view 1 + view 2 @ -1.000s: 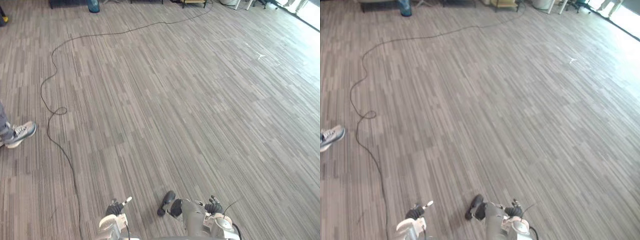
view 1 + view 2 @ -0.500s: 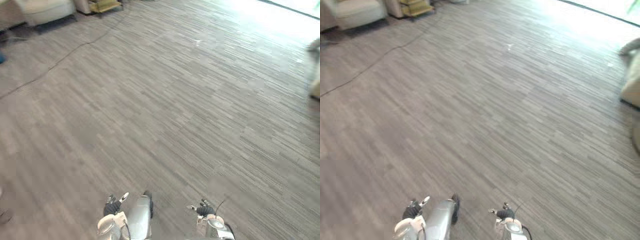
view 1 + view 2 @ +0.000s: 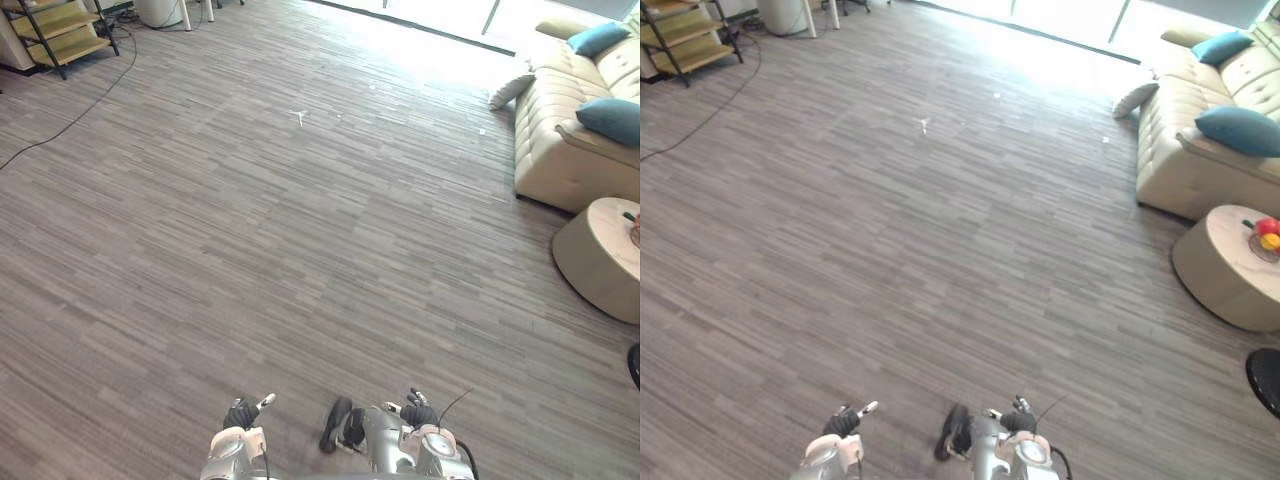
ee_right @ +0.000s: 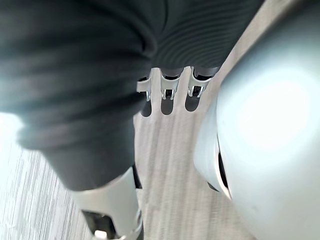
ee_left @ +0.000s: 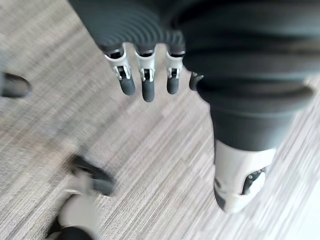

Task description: Pick up cushions and gather them together orderly.

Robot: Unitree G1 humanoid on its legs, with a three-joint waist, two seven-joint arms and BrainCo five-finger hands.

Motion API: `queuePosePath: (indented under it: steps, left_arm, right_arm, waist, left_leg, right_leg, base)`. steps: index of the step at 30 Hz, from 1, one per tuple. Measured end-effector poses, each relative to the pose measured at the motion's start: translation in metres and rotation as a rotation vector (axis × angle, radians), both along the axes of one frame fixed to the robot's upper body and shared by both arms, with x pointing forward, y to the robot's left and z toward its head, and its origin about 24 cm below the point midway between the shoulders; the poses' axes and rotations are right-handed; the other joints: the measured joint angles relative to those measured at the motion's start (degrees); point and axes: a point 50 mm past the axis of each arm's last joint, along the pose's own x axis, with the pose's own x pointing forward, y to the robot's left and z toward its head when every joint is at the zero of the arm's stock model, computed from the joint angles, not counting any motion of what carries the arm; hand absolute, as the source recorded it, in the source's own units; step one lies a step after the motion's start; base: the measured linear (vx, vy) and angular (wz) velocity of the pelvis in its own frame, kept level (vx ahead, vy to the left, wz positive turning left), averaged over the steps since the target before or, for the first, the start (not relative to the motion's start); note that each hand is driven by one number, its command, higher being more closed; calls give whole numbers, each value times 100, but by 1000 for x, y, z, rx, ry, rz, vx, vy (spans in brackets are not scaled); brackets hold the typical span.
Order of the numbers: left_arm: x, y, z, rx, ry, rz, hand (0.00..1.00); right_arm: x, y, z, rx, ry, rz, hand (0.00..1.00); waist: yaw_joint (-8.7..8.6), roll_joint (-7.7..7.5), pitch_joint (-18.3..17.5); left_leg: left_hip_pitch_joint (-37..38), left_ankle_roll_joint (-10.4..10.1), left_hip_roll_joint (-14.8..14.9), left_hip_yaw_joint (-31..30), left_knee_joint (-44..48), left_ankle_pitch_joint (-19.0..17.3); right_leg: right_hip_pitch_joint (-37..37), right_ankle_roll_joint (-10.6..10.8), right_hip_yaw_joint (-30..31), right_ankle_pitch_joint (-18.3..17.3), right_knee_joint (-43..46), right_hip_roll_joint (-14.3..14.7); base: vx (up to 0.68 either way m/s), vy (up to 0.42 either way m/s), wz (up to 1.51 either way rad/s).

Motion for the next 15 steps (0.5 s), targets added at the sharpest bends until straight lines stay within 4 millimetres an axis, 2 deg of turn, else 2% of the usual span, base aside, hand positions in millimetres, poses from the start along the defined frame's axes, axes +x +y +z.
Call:
queuePosePath:
  steps: [1,2,3,4,5,6,8,9,10,11,13,14,15]
  left_arm:
    - [-2,0,0,0,1,4,0]
    - [-2,1,0,-2,-1,22,0]
    - [-6,3,-1,-1,5,42,0]
    - [-12,6,-2,1,19,57,0]
    - [-14,9,-2,4,18,79,0]
    - [-9,18,2,31,-11,77,0]
    - [-5,23,7,48,-53,87,0]
    - [-3,24,9,46,-75,101,0]
    - [-2,24,11,46,-87,106,0]
    - [1,23,13,37,-108,119,0]
    - [1,20,13,15,-118,149,0]
    - [1,22,13,11,-126,166,0]
    - [1,25,14,19,-129,173,0]
  right_arm:
    - [1,-2,1,-6,-6,-1,0]
    - [4,-4,3,-12,-18,1,0]
    - [7,-4,5,-15,-29,11,0]
    - [7,-1,4,-10,-24,16,0]
    - [6,4,2,2,-10,25,0]
    - [4,10,0,17,14,41,0]
    - [-2,13,-5,24,49,54,0]
    - [-4,12,-5,24,55,45,0]
    - [-4,12,-5,27,55,37,0]
    - [-4,12,-6,25,58,33,0]
    - [-7,13,-7,27,74,33,0]
    - [-12,16,-11,31,103,48,0]
    - [-14,19,-12,34,119,69,0]
  waist:
    - [6,144,-64]
    - [11,326,5]
    - [76,572,90]
    - [97,635,151]
    - [112,575,198]
    - [153,411,285]
    - [242,204,266]
    - [284,137,270]
    - [318,142,269]
    - [387,167,270]
    - [443,175,261]
    - [561,105,214]
    - [647,-40,97]
  left_leg:
    - [-566,-158,252,-222,1376,174]
    - [-1058,-282,434,-398,2583,729]
    - [-1638,-533,723,-456,3961,1552]
    - [-2019,-591,903,-366,4786,1389]
    - [-2317,-608,933,-348,5150,1215]
    - [-2700,-557,854,-297,5257,965]
    - [-3396,-492,730,-89,4751,657]
    - [-3795,-407,634,14,4106,572]
    - [-3979,-403,588,53,3630,573]
    - [-4276,-448,454,58,2607,660]
    - [-4365,-518,143,-62,776,1138]
    - [-4365,-475,48,-85,659,1811]
    - [-4355,-346,-71,-21,811,2002]
  right_leg:
    - [156,-20,-98,-335,72,172]
    - [384,-54,-91,-524,13,374]
    - [777,-132,69,-678,-181,709]
    - [1180,-165,277,-761,-374,926]
    - [1543,-173,431,-833,-559,998]
    - [2127,-155,623,-850,-929,985]
    - [2823,-144,929,-848,-1531,887]
    - [3177,-40,1077,-878,-1865,831]
    - [3357,51,1182,-928,-1999,798]
    - [3601,205,1360,-1026,-2172,715]
    - [3894,386,1597,-1223,-2274,577]
    - [4083,471,1839,-1401,-2299,459]
    - [4138,481,2042,-1407,-2234,287]
  base:
    - [744,-213,-1]
    - [741,-150,-51]
    - [753,-78,-92]
    - [754,-43,-101]
    - [759,-21,-78]
    - [592,-20,-55]
    - [721,-19,-69]
    - [607,13,-71]
    - [642,115,-71]
    - [666,156,-64]
    - [740,268,-79]
    - [837,355,-98]
    - [732,307,-85]
